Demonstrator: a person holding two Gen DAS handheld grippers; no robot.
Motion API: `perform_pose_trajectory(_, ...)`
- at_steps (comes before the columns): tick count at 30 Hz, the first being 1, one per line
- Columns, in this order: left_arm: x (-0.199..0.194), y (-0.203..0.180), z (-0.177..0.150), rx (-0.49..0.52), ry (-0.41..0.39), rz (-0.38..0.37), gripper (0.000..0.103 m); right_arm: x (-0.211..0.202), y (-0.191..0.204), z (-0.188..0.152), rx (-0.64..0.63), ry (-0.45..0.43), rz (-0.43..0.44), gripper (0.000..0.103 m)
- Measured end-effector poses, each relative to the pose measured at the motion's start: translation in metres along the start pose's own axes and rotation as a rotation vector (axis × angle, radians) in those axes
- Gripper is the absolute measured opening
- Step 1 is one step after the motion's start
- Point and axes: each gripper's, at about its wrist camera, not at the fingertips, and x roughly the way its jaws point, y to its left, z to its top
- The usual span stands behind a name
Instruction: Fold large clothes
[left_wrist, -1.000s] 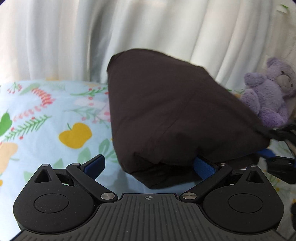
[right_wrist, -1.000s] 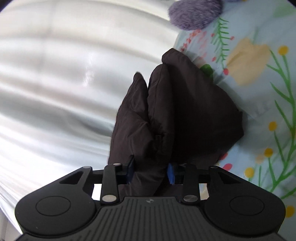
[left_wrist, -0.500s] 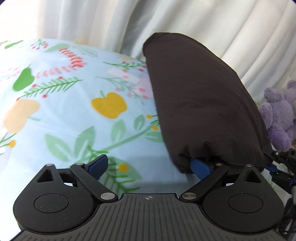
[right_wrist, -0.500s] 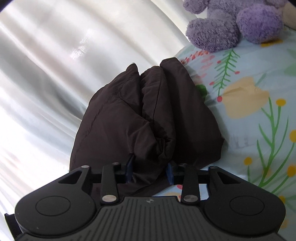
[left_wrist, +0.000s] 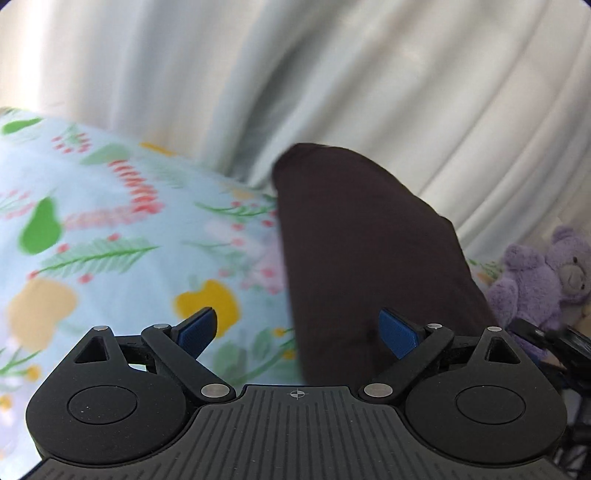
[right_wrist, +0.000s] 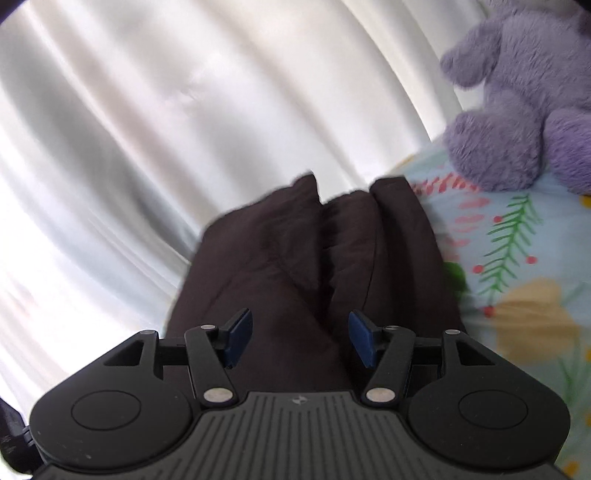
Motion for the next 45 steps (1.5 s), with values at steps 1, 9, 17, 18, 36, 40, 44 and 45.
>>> perform_pose_trajectory(1,0.007,-0.005,0.001,0.006,0.007,-0.003,0.097,0.009,-0.002,0.004,0.013,0.02,0.013,0.058)
perform_pose_trajectory(9,0.046,-0.029,-0.006,-0.008,0.075,-0.064,0.099,0.028,0.008,-0.005,-0.098,0.015,-0.053,0.031)
perform_pose_trajectory(17,0.057,-0.033,-0.007,-0.014,0.104,-0.09,0.102,0.041,0.005,-0.016,-0.174,0.007,-0.07,0.033)
perform_pose_trajectory(18,0.057,-0.032,-0.006,-0.016,0.104,-0.095,0.102,0.037,0.003,-0.015,-0.168,0.0,-0.047,0.034)
perform_pose_trajectory(36,0.067,-0.041,0.011,0.025,0.098,-0.085,0.103,0.055,0.006,-0.007,-0.227,0.016,-0.108,0.048)
perform_pose_trajectory(40,0.067,-0.042,0.013,0.02,0.101,-0.078,0.103,0.043,0.005,-0.002,-0.216,0.025,-0.09,0.049)
perform_pose_trajectory(44,0.064,-0.041,0.016,0.02,0.107,-0.082,0.103,0.014,0.001,0.001,-0.19,0.007,-0.044,0.054)
perform_pose_trajectory(45,0.063,-0.041,0.016,0.024,0.107,-0.081,0.103,0.006,-0.002,0.001,-0.192,-0.007,-0.045,0.064)
